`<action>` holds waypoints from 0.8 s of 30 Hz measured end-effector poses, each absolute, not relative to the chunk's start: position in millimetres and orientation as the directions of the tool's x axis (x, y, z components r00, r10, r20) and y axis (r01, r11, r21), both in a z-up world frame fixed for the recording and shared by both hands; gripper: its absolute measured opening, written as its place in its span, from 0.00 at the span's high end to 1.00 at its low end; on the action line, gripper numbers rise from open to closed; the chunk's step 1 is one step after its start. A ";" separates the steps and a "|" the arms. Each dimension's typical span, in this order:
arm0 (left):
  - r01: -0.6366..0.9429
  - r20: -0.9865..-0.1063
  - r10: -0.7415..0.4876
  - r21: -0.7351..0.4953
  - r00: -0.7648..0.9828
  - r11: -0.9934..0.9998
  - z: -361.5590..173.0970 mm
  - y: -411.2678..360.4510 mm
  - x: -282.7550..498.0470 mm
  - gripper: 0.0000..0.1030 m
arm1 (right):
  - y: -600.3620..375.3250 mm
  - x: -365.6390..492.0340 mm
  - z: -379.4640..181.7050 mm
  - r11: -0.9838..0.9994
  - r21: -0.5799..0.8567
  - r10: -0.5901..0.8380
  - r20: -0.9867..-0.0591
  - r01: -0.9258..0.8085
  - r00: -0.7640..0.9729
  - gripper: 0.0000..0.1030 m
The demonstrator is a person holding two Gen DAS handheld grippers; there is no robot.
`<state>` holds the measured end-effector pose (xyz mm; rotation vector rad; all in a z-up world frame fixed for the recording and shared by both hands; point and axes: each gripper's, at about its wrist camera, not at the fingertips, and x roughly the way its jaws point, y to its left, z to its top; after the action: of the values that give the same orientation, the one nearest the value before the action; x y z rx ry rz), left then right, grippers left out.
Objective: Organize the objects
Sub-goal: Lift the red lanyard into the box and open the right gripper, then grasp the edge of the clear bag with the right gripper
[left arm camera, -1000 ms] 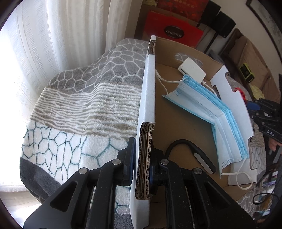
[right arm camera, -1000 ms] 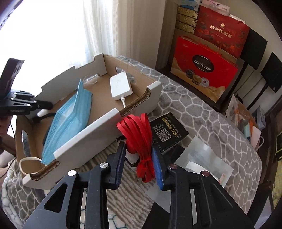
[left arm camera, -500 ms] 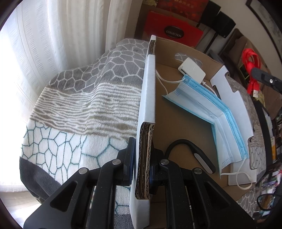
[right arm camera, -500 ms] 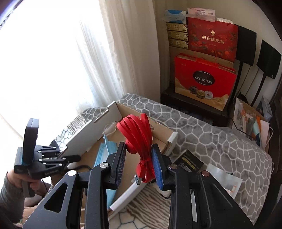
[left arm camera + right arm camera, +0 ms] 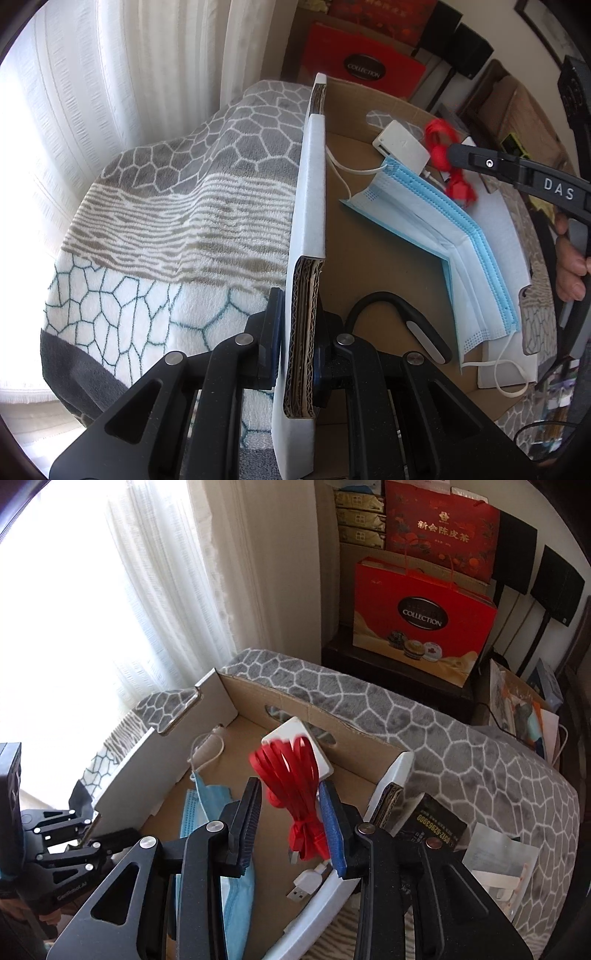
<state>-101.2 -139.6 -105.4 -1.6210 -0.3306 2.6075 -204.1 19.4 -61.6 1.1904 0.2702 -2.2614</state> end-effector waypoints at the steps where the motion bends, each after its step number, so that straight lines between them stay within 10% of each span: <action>1: 0.067 -0.880 0.156 -0.208 -0.448 -0.976 -105.6 -139.4 -101.5 0.89 | 20.7 -204.4 -59.9 -0.821 0.086 -0.394 -0.800 0.564 -0.452 0.68; 24: 0.066 -0.882 0.153 -0.203 -0.446 -0.977 -108.3 -140.4 -104.4 0.89 | 155.5 -200.6 -25.9 -0.934 0.043 -0.246 -0.797 0.355 -0.551 0.56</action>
<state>-104.4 -140.4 -108.3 -1.6245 -0.3223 2.6093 -200.6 155.5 -25.9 1.2541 0.1745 -2.4946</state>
